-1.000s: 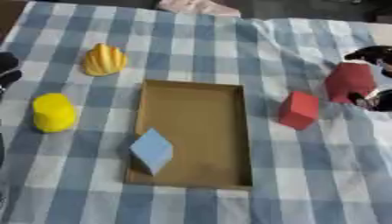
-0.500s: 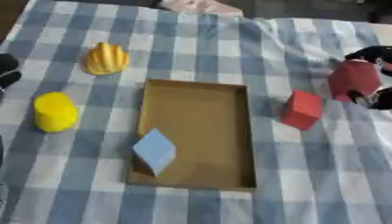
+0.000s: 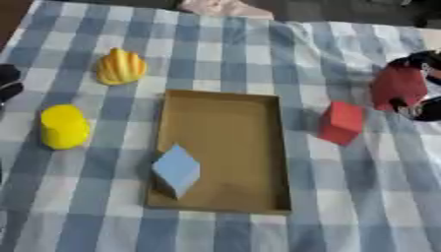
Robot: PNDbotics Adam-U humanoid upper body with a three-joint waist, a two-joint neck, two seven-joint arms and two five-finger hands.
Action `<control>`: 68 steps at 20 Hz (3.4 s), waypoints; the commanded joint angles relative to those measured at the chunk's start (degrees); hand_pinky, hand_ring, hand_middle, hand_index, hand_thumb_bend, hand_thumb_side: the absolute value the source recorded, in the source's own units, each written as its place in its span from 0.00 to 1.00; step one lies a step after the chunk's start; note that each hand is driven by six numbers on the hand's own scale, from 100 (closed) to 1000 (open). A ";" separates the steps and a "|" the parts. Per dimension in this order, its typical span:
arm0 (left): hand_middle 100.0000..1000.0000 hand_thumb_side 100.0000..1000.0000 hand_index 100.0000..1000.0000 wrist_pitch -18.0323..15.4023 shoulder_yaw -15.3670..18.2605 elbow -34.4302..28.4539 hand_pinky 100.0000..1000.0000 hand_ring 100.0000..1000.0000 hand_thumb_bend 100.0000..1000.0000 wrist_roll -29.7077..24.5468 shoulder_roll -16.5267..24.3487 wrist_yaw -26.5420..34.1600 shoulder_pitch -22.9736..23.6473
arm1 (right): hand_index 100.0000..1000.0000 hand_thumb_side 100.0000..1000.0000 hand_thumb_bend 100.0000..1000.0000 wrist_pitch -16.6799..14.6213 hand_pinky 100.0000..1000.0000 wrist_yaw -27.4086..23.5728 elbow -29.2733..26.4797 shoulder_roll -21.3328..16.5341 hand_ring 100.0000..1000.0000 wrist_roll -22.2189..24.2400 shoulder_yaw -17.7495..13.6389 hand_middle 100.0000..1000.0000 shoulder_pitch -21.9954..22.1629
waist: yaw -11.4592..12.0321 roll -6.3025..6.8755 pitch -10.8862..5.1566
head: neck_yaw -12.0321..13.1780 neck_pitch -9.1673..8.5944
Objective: Pick up objects on the table and place them in the box.
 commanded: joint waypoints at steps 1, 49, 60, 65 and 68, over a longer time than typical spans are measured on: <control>0.64 0.82 0.78 -0.17 0.18 -1.10 0.80 0.76 0.04 -0.16 0.97 -0.05 -0.40 | 0.73 0.13 0.00 0.33 0.80 -2.56 -5.07 -2.66 0.81 -0.56 -0.88 0.51 -0.50 | -0.27 0.12 -1.74 | 0.24 -0.05; 0.65 0.80 0.78 -0.55 -0.50 -1.10 0.81 0.77 0.05 -0.42 0.24 1.10 -1.64 | 0.75 0.23 0.00 -8.87 0.78 8.55 -17.75 15.62 0.82 11.11 22.35 0.59 -12.36 | 2.09 -0.49 -4.50 | -2.58 0.70; 0.65 0.80 0.78 -0.19 -0.56 -1.10 0.81 0.77 0.05 -0.76 0.16 1.02 -1.39 | 1.00 0.24 0.12 -11.72 0.98 3.97 -17.44 14.90 1.00 13.53 22.00 0.97 -11.29 | 1.45 -0.24 -4.51 | -2.16 0.65; 0.65 0.80 0.78 -0.11 -0.53 -1.10 0.81 0.77 0.05 -0.99 0.14 1.00 -1.25 | 1.00 0.32 0.03 -10.19 0.99 1.13 -17.50 14.55 1.00 14.55 20.55 0.97 -10.97 | 1.17 -0.16 -4.67 | -1.94 0.58; 0.65 0.80 0.78 -0.08 -0.50 -1.10 0.81 0.77 0.05 -1.08 0.10 0.97 -1.24 | 1.00 0.31 0.00 -9.34 0.99 -0.35 -18.17 14.28 1.00 14.43 19.96 0.96 -10.85 | 1.03 -0.19 -4.78 | -1.81 0.58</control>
